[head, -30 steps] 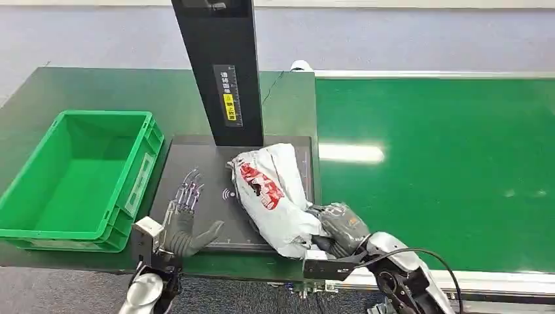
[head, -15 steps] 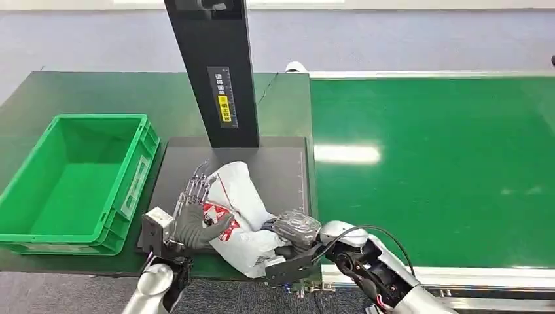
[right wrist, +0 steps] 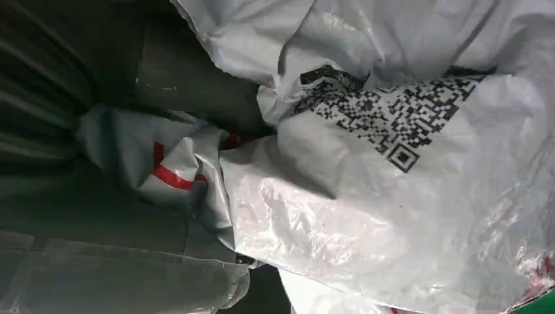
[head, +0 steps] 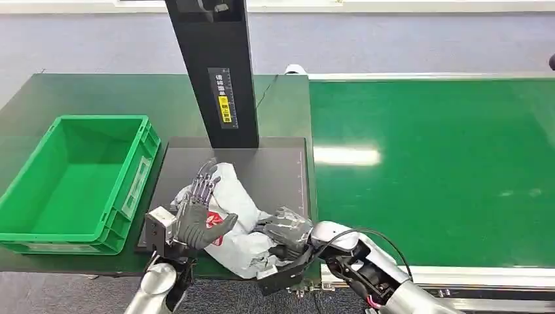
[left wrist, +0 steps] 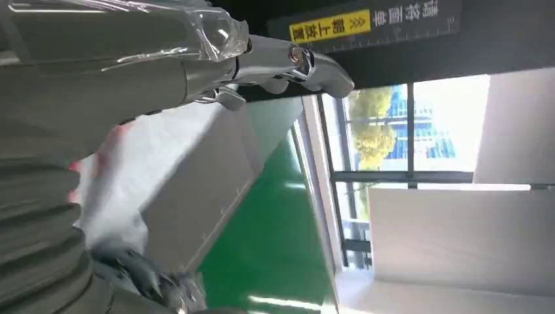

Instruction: Moved the parcel from conveyor to table for the left to box.

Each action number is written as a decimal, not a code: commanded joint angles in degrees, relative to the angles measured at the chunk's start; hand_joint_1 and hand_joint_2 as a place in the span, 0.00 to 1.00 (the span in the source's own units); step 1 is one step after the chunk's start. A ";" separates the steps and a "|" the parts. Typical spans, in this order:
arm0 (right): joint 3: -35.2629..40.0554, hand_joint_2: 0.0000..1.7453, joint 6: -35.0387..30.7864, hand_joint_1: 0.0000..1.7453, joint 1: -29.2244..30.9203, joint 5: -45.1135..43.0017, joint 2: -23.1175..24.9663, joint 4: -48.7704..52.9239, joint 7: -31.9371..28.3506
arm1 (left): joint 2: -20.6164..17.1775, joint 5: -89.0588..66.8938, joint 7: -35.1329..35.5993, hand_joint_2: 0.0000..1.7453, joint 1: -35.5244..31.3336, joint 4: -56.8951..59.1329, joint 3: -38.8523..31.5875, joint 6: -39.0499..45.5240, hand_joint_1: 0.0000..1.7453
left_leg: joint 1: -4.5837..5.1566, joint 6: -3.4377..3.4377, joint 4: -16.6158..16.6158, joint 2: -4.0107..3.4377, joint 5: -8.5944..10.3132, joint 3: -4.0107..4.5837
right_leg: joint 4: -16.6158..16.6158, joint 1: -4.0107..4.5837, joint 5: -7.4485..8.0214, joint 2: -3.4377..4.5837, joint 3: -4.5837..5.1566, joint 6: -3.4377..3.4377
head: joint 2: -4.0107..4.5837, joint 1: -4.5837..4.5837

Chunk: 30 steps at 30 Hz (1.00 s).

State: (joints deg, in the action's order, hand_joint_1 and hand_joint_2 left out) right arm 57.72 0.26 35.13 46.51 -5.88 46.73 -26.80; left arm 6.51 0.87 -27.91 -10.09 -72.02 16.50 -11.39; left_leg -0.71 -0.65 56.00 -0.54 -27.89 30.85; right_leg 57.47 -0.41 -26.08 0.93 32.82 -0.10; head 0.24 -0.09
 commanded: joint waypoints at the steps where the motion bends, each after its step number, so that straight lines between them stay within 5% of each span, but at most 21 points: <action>1: 2.93 1.00 -4.06 1.00 4.23 1.36 4.32 -7.64 3.82 | -0.83 -0.07 -0.14 1.00 -2.20 2.90 2.07 -0.30 0.00 | 0.02 0.03 -0.05 0.17 0.14 0.26 | -0.05 -0.01 0.08 -0.20 0.22 0.00 | 0.00 -0.02; 19: 1.80 1.00 -5.91 1.00 3.49 1.34 4.27 -7.30 3.84 | -1.07 -0.33 -0.09 1.00 -1.62 2.17 2.07 -0.47 0.00 | 0.02 0.05 0.00 0.21 0.05 0.59 | -0.01 -0.02 0.01 -0.18 0.48 -0.02 | 0.00 -0.02; 24: -2.07 1.00 -11.92 1.00 1.56 1.69 3.25 -3.73 3.63 | -1.52 -1.79 0.60 1.00 -1.47 1.60 2.70 -1.58 0.00 | 0.04 0.08 -0.05 0.26 0.09 0.60 | -0.06 -0.02 0.03 -0.25 0.48 -0.03 | 0.00 -0.02; 25: -3.08 1.00 -13.45 0.68 0.98 1.44 2.95 -2.61 3.43 | -1.47 -1.92 0.64 1.00 -1.53 1.64 2.78 -1.79 0.00 | 0.03 0.08 -0.02 0.27 0.08 0.62 | -0.04 -0.02 0.01 -0.26 0.48 -0.02 | 0.00 -0.02; 26: -3.79 1.00 -13.87 0.09 0.52 1.27 2.68 -1.87 3.33 | -1.36 -2.00 0.66 1.00 -1.62 1.74 2.77 -1.84 0.00 | 0.03 0.06 0.00 0.24 0.05 0.58 | 0.00 -0.03 -0.02 -0.21 0.47 -0.02 | 0.00 -0.02; 27: -4.39 1.00 -14.90 0.00 0.08 1.38 2.40 -1.09 3.45 | -1.28 -2.05 0.69 1.00 -1.68 1.80 2.79 -1.95 0.00 | 0.03 0.07 -0.04 0.30 0.08 0.61 | -0.05 -0.02 0.01 -0.29 0.47 -0.02 | 0.00 -0.02; 30: -6.40 1.00 -16.76 0.00 -1.34 1.41 1.79 0.42 4.58 | -1.12 -2.19 0.88 1.00 -1.79 2.00 2.87 -2.26 0.00 | 0.02 0.06 -0.01 0.34 0.07 0.62 | -0.03 -0.01 -0.02 -0.32 0.47 -0.02 | 0.00 -0.02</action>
State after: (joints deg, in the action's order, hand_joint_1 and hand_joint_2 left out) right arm 56.08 -13.34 35.82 47.91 -2.51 43.50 -23.12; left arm 6.54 -0.85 -27.67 -10.47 -72.00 17.59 -12.94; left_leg -0.70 -0.62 56.03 -0.35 -27.87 31.45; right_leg 57.47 -0.42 -26.10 0.80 33.33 -0.12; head 0.24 -0.11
